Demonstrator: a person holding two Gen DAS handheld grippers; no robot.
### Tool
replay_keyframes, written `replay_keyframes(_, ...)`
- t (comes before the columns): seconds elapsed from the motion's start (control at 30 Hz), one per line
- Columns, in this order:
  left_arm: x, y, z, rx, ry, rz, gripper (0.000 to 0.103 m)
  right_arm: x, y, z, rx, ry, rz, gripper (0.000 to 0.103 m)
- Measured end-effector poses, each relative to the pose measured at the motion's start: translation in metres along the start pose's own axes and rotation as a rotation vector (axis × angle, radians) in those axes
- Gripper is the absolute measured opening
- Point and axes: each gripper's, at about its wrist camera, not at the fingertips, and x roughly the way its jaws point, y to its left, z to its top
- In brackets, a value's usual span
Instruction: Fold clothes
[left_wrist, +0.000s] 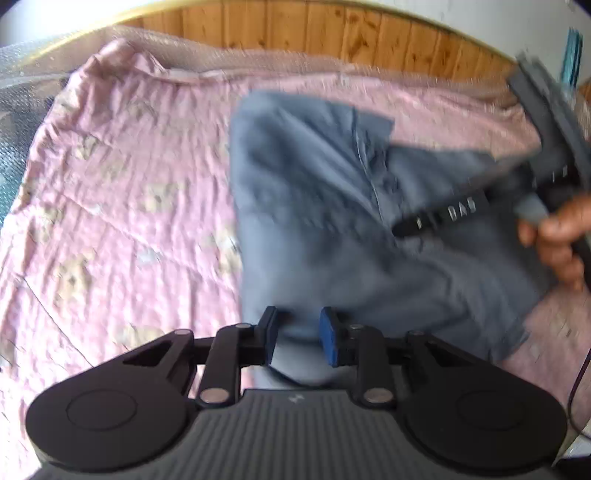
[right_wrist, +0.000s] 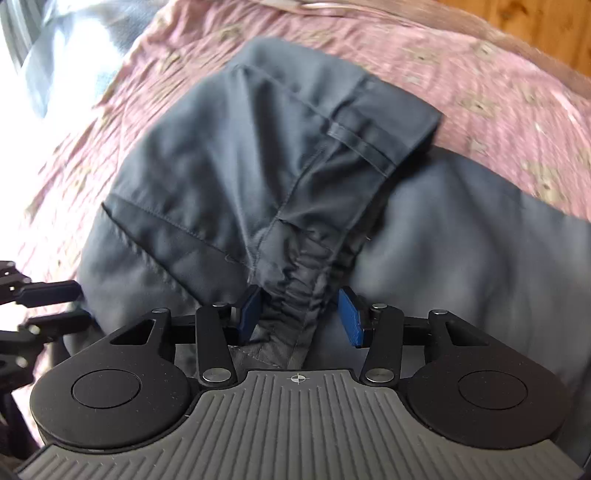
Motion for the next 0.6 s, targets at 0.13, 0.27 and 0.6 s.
replay_keyframes(0.13,-0.006,0.007,0.027,0.012,-0.031,-0.063,0.044,-0.052,-0.005,-0.012,0.073,-0.084,-0.057,0.049)
replay_keyframes(0.27,0.003,0.013,0.049,0.032,-0.027,-0.104,0.043,-0.073,-0.018,-0.055,0.171,-0.073,-0.143,0.052)
replay_keyframes(0.6,0.052,-0.007,0.038,-0.007,0.161,0.191,0.042,-0.129,-0.076,-0.131,0.23,-0.074,-0.159,0.056)
